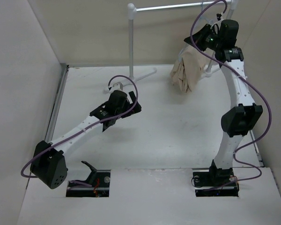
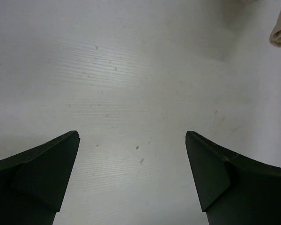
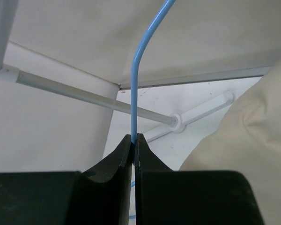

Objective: Place the trousers on the hanger
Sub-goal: Place the hanger at the clothesline, then reset both arms

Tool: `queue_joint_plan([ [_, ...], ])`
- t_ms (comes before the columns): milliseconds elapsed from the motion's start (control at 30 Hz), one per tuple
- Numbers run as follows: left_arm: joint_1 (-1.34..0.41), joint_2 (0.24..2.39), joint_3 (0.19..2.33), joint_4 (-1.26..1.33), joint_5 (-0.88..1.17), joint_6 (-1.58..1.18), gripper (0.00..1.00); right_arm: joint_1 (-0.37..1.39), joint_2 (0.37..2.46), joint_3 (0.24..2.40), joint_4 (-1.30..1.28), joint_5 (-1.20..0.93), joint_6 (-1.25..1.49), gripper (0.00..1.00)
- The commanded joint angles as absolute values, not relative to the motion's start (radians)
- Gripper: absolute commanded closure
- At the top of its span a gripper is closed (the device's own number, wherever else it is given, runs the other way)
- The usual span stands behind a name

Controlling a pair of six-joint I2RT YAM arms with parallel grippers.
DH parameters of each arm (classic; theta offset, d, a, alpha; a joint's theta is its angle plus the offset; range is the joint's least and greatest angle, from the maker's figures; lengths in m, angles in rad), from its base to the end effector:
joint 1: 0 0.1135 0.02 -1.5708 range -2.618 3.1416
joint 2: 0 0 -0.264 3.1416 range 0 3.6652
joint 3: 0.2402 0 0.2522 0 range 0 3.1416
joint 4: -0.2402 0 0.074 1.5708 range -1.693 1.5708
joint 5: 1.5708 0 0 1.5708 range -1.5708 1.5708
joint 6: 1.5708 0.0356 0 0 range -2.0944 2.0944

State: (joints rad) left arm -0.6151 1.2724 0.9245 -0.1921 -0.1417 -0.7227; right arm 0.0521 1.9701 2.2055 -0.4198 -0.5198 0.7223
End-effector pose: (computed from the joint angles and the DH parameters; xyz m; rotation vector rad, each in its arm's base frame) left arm 0.2372 -0.1614 0.2826 -0.2039 2.1637 -0.6419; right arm 0.4484 0.0411 0.4530 0.2165 1.8306 1.0078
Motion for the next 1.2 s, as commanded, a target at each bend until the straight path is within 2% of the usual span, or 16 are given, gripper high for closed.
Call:
queue_joint_plan([
  [0,-0.607,1.282,0.916,-0.129,-0.112,-0.744,0.0,0.024,1.956,2.273,-0.357,-0.522,0.716,1.0],
  [167,-0.594,1.307,0.919,-0.133,-0.11,-0.759,0.0,0.015,1.977,2.234,-0.36,-0.523,0.719,0.97],
  [300,-0.59,1.324,0.93,-0.141,-0.11,-0.769,0.0,0.016,1.98,2.214,-0.36,-0.517,0.715,0.85],
  [500,-0.579,1.359,0.962,-0.192,-0.117,-0.769,0.0,0.001,1.973,2.212,-0.339,-0.517,0.723,0.4],
  [600,-0.57,1.351,0.969,-0.195,-0.124,-0.77,0.0,-0.005,1.953,2.207,-0.339,-0.509,0.721,0.24],
  [667,-0.562,1.344,0.977,-0.195,-0.129,-0.77,0.0,-0.008,1.938,2.2,-0.339,-0.502,0.719,0.0],
  [900,-0.55,1.345,1.028,-0.218,-0.141,-0.762,0.0,-0.022,1.801,2.077,-0.338,-0.446,0.704,0.0],
  [1000,-0.562,1.362,1.063,-0.245,-0.159,-0.758,0.0,-0.028,1.677,1.895,-0.302,-0.388,0.706,0.0],
  [1167,-0.582,1.42,1.126,-0.322,-0.169,-0.756,0.0,-0.024,1.419,1.467,-0.192,-0.325,0.715,0.0],
])
